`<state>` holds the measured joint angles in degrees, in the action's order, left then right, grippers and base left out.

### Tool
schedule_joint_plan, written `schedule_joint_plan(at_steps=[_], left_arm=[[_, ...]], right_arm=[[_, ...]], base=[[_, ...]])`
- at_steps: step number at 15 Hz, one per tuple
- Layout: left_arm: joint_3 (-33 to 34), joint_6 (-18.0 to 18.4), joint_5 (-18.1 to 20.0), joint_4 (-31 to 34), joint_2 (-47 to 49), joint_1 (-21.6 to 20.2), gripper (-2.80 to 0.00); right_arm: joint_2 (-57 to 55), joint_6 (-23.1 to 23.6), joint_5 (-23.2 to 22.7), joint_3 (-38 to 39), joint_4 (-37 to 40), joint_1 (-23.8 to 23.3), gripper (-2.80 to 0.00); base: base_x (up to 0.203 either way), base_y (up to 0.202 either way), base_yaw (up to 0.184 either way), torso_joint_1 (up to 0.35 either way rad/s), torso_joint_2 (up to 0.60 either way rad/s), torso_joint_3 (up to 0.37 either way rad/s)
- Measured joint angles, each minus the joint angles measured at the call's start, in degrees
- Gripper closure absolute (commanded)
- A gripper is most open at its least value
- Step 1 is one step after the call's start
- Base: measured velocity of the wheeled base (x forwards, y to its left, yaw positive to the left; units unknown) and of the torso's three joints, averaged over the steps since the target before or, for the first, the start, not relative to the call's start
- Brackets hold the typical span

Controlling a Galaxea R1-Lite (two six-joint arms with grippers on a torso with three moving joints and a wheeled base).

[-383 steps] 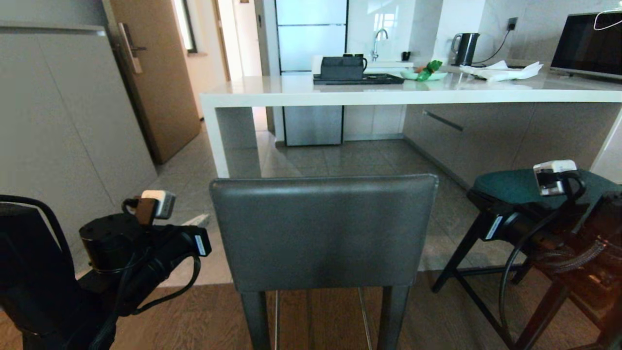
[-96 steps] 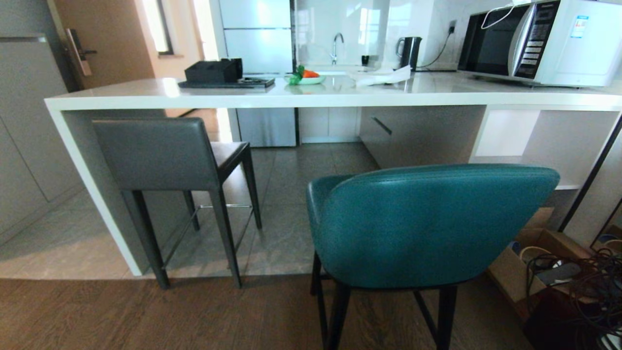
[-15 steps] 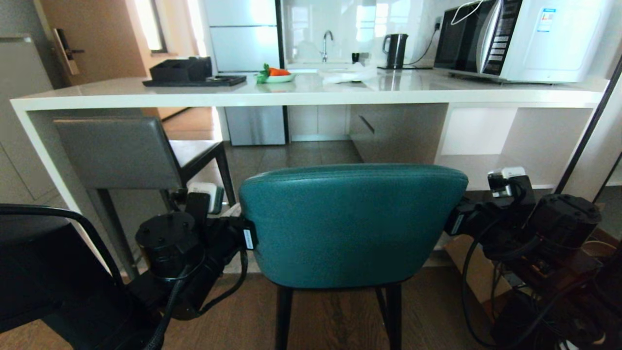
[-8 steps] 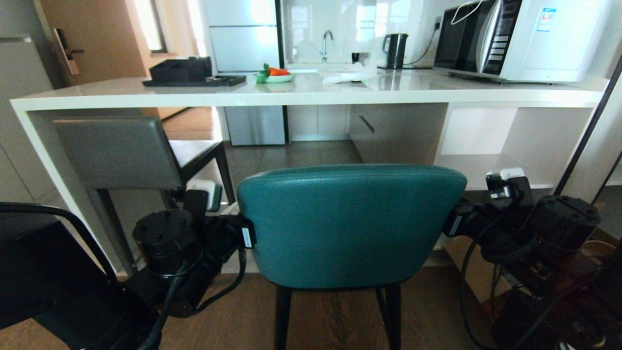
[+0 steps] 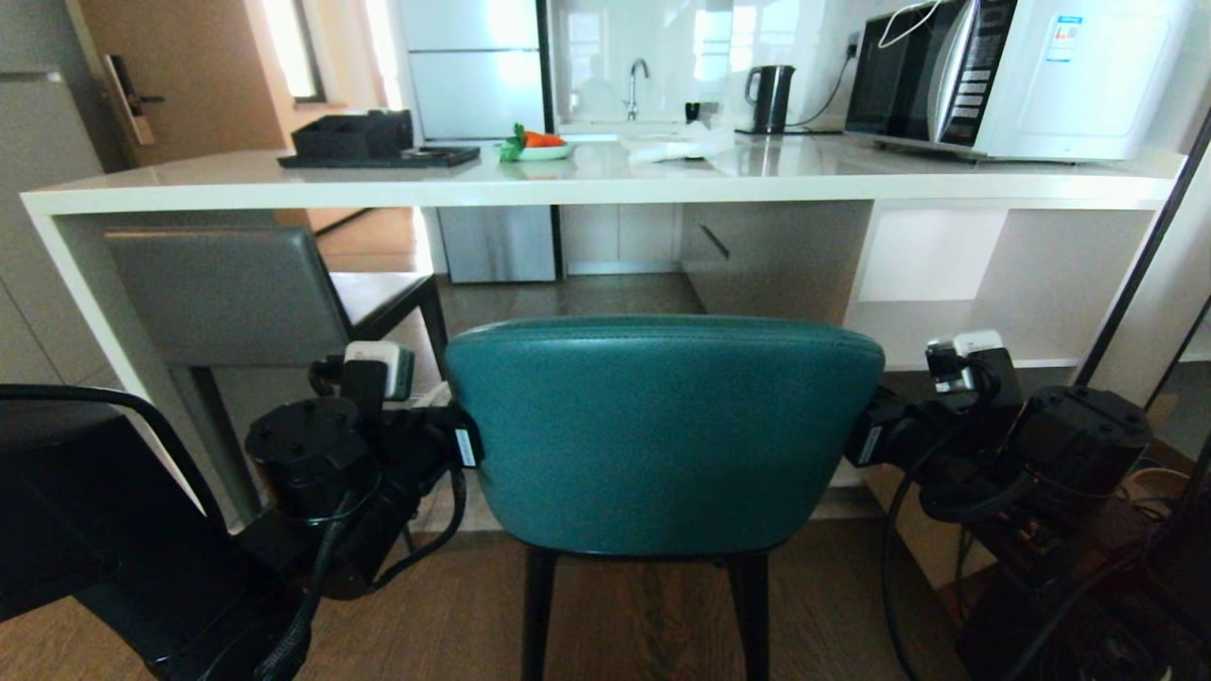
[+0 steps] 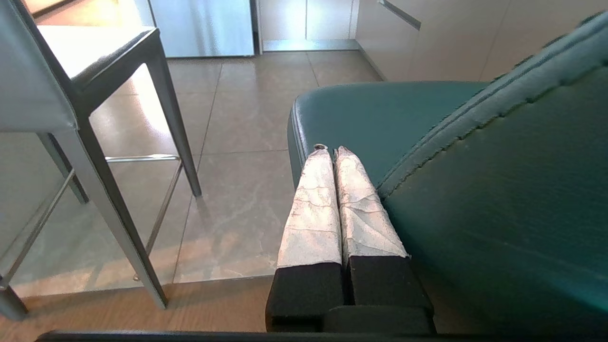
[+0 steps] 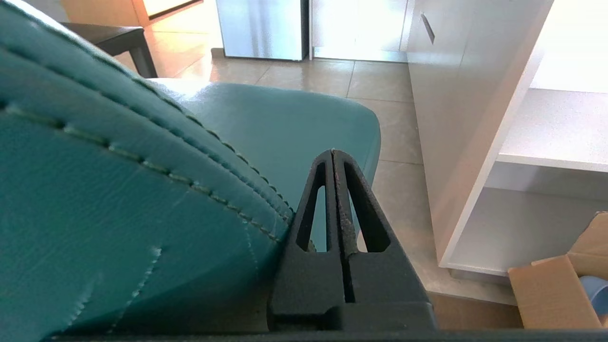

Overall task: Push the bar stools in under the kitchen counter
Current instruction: Push the blue chair back under the dining table

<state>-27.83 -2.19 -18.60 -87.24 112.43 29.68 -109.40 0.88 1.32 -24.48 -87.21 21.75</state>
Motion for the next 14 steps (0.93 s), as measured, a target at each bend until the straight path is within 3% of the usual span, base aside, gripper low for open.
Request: schedule_joint_plan(at_steps=[8,14], left_arm=[[2.53,0.16,-0.50,-0.79,2.40,0.31,0.00],[0.60,0.29,-1.02,-0.41,4.60,0.60,0.00]], right_arm=[[-4.95,0.60,-0.46,-6.59,0.00,0.07,0.00],[-9.78,0.63,-0.80,-13.74,0.22,-0.42,0.00]], base=[[0.000,0.000,0.000,0.000,0.00,0.000],[0.000,0.000,0.000,0.000,0.00,0.000]])
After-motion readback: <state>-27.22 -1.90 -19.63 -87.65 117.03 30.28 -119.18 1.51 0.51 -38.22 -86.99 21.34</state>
